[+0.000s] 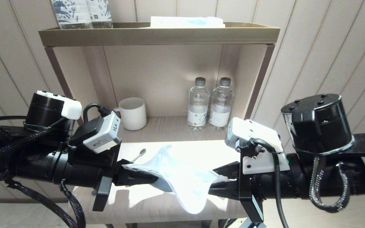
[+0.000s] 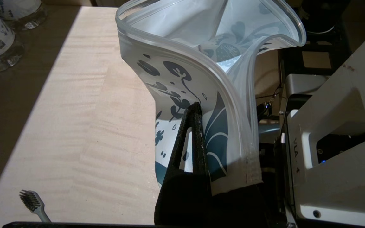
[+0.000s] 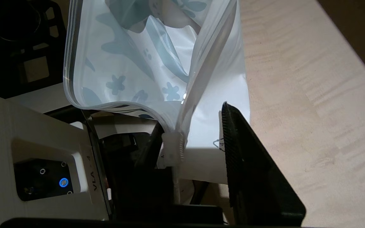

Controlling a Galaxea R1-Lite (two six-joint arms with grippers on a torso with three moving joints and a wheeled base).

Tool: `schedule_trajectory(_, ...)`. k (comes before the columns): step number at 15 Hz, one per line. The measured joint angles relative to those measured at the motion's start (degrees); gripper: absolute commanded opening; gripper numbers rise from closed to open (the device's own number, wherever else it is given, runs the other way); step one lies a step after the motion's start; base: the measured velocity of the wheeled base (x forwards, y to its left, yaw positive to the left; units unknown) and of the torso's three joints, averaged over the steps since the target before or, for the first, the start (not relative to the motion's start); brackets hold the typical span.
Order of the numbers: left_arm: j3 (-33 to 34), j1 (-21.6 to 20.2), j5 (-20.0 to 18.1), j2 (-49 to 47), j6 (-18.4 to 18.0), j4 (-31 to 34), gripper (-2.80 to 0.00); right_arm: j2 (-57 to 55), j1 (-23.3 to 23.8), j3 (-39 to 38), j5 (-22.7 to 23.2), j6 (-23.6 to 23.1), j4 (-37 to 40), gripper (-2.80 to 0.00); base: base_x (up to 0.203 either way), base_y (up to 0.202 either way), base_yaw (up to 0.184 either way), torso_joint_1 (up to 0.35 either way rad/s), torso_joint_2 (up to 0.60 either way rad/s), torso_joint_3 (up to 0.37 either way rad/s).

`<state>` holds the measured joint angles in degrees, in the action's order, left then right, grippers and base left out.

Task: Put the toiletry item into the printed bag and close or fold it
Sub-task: Hand it to the other hand

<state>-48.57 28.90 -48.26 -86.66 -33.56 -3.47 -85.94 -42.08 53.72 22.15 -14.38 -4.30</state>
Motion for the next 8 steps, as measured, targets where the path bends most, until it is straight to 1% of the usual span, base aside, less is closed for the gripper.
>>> schedule_trajectory(5,-0.11,0.00,0.02,-0.16,-0.04,0.00,-2.80,1.35,0.63,-0.31,0.37,-0.11,-0.43,0.00,0.000,0.000,0.000,0.000,0.00,0.000)
schedule_trajectory(8,-0.27,-0.14,-0.05,0.01,-0.01,0.00,-2.80,3.03,2.40,-1.48,0.53,0.04,-0.32,0.00,0.000,0.000,0.000,0.000,0.00,0.000)
